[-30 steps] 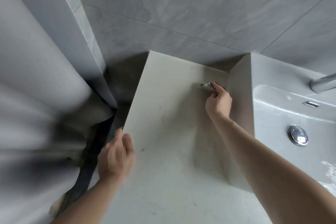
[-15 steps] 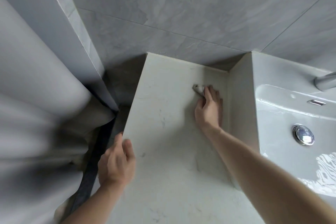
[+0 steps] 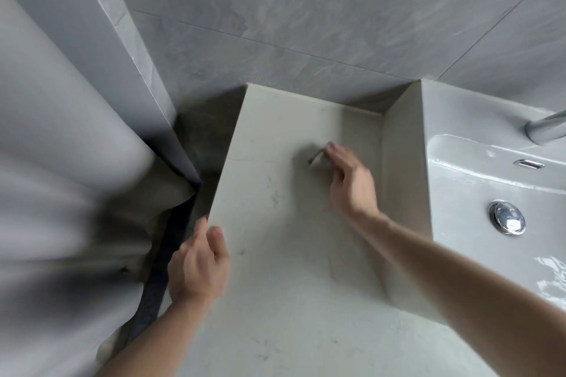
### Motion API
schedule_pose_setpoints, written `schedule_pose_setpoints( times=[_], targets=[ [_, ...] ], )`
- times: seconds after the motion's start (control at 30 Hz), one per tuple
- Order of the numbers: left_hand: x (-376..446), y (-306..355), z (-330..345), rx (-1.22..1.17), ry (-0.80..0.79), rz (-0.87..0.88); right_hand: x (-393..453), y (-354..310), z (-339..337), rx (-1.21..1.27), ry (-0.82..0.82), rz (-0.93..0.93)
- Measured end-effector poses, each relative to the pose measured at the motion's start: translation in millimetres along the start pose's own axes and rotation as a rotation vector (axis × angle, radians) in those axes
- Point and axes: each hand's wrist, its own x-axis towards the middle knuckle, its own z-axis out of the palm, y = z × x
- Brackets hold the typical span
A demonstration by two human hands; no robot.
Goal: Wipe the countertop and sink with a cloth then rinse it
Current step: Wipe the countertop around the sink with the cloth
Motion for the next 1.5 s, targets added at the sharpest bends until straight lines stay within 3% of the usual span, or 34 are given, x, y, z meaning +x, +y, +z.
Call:
schedule_pose_setpoints(
  times=[0.13, 0.23, 0.33, 0.43, 0.6, 0.87, 1.0, 1.1, 1.27, 1.4, 1.5],
  targets=[
    [1.4, -4.2, 3.8, -0.010, 0.015, 0.021, 86.4, 17.4, -23.1, -0.043, 0.148, 0.163],
    [2.1, -4.6, 5.9, -0.011, 0.024, 0.024, 116.4, 35.0, -28.7, -0.102, 0.081, 0.271],
    [1.5, -3.8, 5.4, -0.011, 0.029, 0.021, 109.6, 48.7, -16.7, -0.206, -0.026, 0.239],
    [1.4, -3.5, 5.5, -0.023, 0.029, 0.013, 85.5, 50.8, -2.4, -0.228, -0.031, 0.272],
    [0.0, -2.7, 3.3, -0.020, 0.019, 0.009, 26.3, 29.4, 12.8, -0.140, 0.113, 0.362],
    [-2.1, 0.5, -0.8, -0.012, 0.004, -0.013, -149.8, 2.7, 14.1, -0.162, 0.150, 0.225],
    [-1.5, 1.4, -0.1, -0.007, 0.004, -0.002, -180.9, 8.1, 14.2, -0.071, 0.136, 0.183],
    [-1.5, 0.9, -0.3, -0.006, 0.013, -0.004, -159.8, 1.2, 8.8, 0.080, 0.161, 0.255],
    [-1.2, 0.2, 1.9, 0.010, 0.035, -0.007, -64.3, -16.0, 4.1, 0.293, 0.336, 0.291],
    [-1.8, -1.5, 2.4, 0.007, 0.036, 0.002, 19.2, -3.6, 5.6, 0.248, 0.358, 0.290],
    [-1.9, -1.5, 2.7, -0.001, 0.032, 0.010, 49.2, 19.0, 8.4, 0.033, 0.252, 0.207]
  ],
)
